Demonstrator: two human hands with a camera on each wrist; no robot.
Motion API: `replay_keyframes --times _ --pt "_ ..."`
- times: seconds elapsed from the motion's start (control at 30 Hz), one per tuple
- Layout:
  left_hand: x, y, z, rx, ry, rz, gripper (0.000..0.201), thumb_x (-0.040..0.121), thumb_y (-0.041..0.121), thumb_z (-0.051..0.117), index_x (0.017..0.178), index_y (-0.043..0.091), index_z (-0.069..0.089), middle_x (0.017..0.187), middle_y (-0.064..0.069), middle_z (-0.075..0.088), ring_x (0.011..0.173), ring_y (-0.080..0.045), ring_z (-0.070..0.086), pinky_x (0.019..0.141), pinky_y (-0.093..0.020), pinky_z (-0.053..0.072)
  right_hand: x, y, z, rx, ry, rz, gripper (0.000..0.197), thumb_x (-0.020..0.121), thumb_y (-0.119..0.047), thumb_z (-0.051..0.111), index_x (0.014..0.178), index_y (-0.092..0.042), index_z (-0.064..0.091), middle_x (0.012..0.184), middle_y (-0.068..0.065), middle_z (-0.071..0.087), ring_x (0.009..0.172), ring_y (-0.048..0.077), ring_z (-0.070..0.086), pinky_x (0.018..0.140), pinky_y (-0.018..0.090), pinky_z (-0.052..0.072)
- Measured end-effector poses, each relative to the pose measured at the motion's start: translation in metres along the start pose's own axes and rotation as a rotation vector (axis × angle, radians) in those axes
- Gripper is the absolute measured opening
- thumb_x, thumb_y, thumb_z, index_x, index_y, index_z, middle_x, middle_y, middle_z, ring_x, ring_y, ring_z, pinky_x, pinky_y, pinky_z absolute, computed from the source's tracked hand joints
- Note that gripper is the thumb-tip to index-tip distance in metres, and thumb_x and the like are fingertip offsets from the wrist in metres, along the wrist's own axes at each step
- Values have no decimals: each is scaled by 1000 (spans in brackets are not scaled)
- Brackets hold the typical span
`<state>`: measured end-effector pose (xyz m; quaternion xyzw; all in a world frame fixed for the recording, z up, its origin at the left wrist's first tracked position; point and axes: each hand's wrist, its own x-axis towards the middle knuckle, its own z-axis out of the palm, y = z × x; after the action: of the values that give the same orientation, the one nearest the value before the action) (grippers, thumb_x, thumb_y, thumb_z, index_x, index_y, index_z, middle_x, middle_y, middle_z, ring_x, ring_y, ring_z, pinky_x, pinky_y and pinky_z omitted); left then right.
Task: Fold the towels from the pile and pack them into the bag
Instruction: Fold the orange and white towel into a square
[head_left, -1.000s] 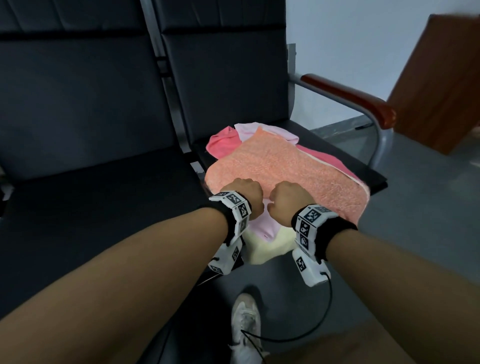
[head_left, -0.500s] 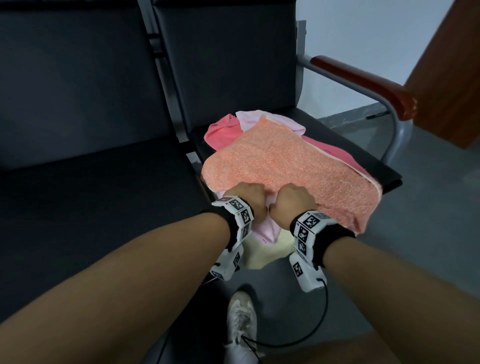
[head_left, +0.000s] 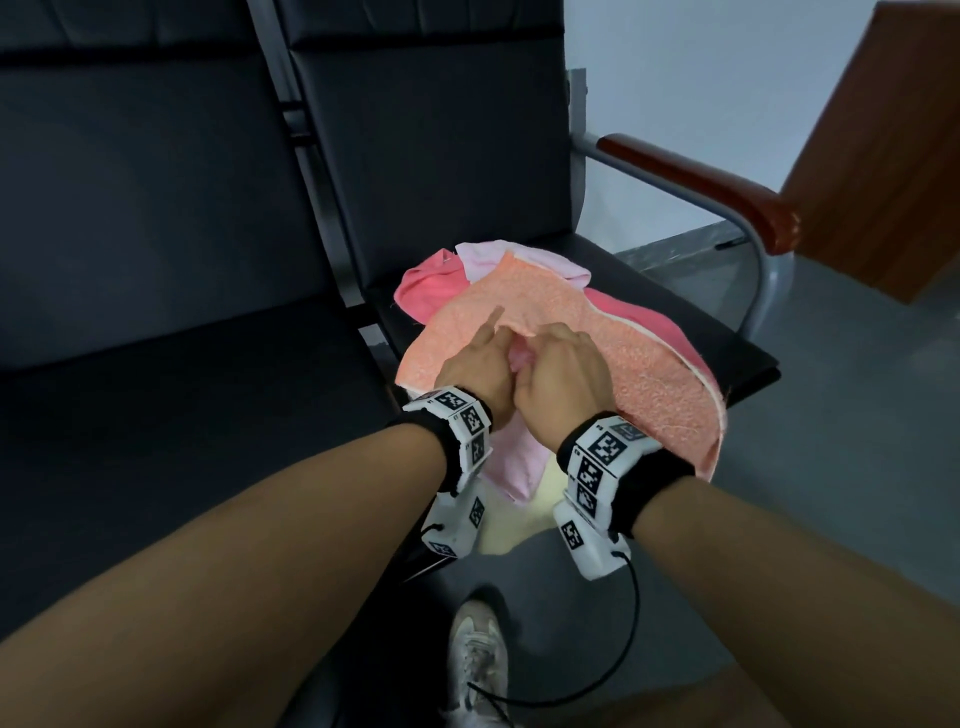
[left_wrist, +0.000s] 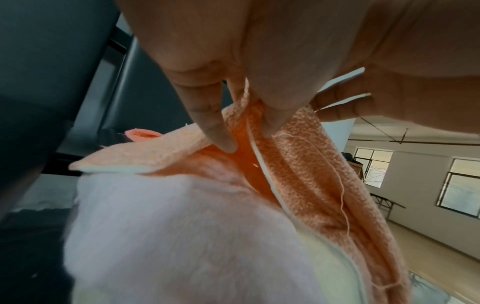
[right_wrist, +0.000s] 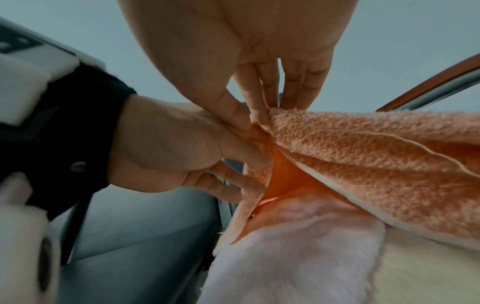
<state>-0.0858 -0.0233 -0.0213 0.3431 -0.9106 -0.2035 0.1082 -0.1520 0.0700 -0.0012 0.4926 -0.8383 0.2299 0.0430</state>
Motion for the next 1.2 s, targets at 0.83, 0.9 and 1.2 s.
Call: replay_keyframes --times 0.83,0.9,1.2 --pt "-56 15 -84 -263 467 262 51 91 9 58 139 23 50 145 -1 49 109 -21 60 86 -31 46 -9 -41 -68 196 183 29 21 98 -33 54 108 -15 58 99 15 69 97 43 61 76 41 43" --pt "-63 9 -94 -273 497 265 45 91 9 58 134 22 51 136 -3 54 102 -21 59 88 -41 52 -12 -54 -72 227 197 5 16 98 -34 55 94 -19 50 90 11 67 91 41 61 71 37 38" --pt "-113 -40 -138 -317 561 193 60 96 15 54 136 52 27 89 10 64 79 -18 65 75 -37 54 -28 -131 -70 343 239 -173 23 90 -39 61 77 -29 45 67 3 60 69 32 59 65 38 48"
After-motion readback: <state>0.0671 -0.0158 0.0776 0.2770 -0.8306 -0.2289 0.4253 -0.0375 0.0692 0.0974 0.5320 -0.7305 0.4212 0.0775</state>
